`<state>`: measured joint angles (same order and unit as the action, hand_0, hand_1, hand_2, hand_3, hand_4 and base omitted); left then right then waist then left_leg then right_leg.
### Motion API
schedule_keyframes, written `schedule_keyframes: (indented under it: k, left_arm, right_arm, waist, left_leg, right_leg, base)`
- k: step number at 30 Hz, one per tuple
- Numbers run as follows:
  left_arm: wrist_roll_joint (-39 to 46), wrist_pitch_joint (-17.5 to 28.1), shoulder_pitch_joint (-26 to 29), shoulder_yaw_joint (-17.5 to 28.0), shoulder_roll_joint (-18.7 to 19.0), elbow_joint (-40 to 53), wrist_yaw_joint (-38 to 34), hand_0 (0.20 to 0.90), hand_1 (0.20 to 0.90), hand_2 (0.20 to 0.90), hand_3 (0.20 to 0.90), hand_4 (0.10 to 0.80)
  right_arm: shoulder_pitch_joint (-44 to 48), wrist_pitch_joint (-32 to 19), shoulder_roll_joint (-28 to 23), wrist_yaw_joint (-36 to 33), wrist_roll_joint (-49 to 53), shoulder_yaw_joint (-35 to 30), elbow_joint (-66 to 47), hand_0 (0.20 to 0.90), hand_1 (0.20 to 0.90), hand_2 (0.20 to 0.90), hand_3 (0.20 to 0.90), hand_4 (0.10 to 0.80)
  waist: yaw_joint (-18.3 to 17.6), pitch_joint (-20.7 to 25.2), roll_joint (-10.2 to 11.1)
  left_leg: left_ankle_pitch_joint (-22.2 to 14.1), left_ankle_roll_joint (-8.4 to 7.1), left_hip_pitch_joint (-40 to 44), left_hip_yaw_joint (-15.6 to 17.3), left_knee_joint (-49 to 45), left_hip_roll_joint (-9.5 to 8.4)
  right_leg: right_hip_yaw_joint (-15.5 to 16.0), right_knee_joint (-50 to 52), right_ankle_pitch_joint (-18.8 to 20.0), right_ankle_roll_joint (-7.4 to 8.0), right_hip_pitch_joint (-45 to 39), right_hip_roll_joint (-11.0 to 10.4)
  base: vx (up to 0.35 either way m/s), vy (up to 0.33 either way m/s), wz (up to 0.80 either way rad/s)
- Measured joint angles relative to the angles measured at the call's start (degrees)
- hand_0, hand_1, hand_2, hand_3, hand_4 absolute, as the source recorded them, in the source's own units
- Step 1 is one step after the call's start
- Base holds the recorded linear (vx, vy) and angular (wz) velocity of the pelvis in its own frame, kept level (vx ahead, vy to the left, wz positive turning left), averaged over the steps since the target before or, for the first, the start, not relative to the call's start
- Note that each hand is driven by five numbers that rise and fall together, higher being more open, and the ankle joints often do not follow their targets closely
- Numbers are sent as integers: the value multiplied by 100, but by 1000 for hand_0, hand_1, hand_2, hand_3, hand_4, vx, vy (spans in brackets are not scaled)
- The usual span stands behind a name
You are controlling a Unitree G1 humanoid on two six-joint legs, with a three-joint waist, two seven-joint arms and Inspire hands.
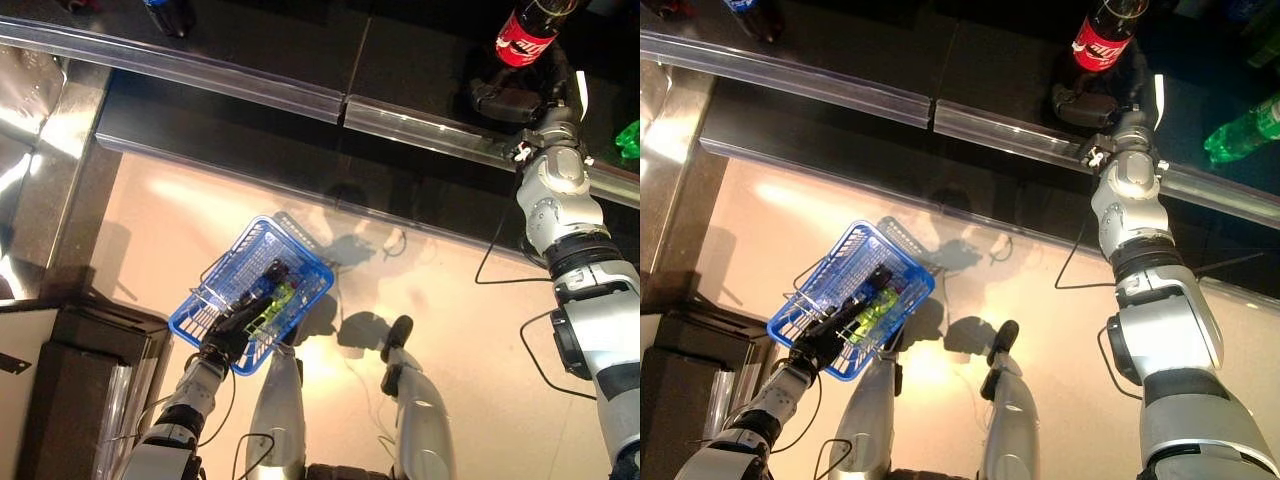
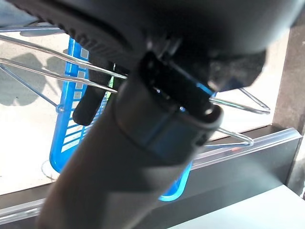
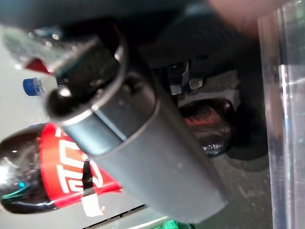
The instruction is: Pick up the drink and place into the basket.
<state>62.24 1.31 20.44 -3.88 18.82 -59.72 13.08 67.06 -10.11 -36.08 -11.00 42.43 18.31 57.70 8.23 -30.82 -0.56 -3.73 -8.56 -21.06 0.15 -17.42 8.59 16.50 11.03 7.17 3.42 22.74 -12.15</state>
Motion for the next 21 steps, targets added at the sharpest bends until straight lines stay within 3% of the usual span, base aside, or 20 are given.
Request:
schedule_keyframes:
  k: [21]
  left_arm:
    - [1, -23, 0, 0, 12, -3, 101, 300, 300, 300, 200, 100]
  right_arm:
    - [173, -46, -10, 399, 682, -35, 273, 900, 900, 900, 900, 800]
  waist:
    - [112, -4, -10]
  left_leg:
    - [34, -4, -6, -79, 51, -23]
  right_leg:
    - [56, -26, -1, -1, -29, -13]
  base:
    - [3, 0, 0]
